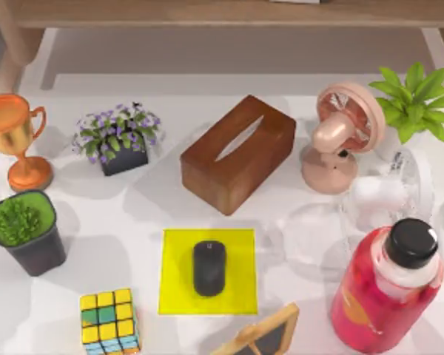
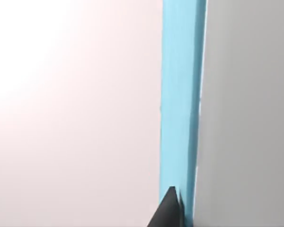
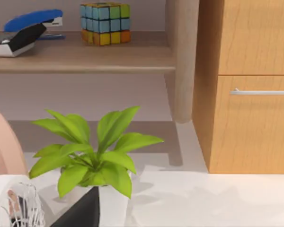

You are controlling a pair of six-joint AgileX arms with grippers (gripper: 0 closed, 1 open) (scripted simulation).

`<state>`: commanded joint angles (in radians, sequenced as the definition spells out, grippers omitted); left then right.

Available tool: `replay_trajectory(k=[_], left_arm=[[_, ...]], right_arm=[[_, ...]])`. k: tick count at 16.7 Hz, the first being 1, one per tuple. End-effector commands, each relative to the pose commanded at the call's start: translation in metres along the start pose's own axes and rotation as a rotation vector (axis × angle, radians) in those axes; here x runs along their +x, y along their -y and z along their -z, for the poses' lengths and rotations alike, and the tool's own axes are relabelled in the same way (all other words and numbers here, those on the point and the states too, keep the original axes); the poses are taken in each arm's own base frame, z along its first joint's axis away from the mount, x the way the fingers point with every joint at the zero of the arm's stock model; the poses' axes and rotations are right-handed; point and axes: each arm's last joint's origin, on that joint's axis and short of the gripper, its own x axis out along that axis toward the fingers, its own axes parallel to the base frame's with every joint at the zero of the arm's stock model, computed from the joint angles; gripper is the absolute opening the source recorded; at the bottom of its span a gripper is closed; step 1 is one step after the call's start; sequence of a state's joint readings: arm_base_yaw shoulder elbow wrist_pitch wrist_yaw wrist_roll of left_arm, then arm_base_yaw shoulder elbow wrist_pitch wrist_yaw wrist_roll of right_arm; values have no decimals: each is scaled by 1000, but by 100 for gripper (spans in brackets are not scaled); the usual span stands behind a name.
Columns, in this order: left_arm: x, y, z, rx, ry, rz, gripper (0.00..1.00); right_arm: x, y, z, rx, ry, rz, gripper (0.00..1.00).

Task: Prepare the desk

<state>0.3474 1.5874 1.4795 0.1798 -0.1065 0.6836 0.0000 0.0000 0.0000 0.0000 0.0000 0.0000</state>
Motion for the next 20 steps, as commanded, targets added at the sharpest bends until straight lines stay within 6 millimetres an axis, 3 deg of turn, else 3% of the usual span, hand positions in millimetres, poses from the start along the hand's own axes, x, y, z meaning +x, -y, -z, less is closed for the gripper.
replay_trajectory(k=[5,7,9,12,17,20], left_arm=[[-1,-9,150,382,-235,103,0],[-10,0,196,503,-266,192,0],[-18,16,227,609,-243,288,0],[-20,50,245,750,-96,413,0],[-7,106,226,913,243,499,0],[-5,125,224,934,323,531,0]], right_arm=[[0,0,0,0,0,0,100],[0,0,0,0,0,0,100],[0,0,0,0,0,0,100],[0,0,0,0,0,0,100],[0,0,0,0,0,0,100],[0,0,0,0,0,0,100]])
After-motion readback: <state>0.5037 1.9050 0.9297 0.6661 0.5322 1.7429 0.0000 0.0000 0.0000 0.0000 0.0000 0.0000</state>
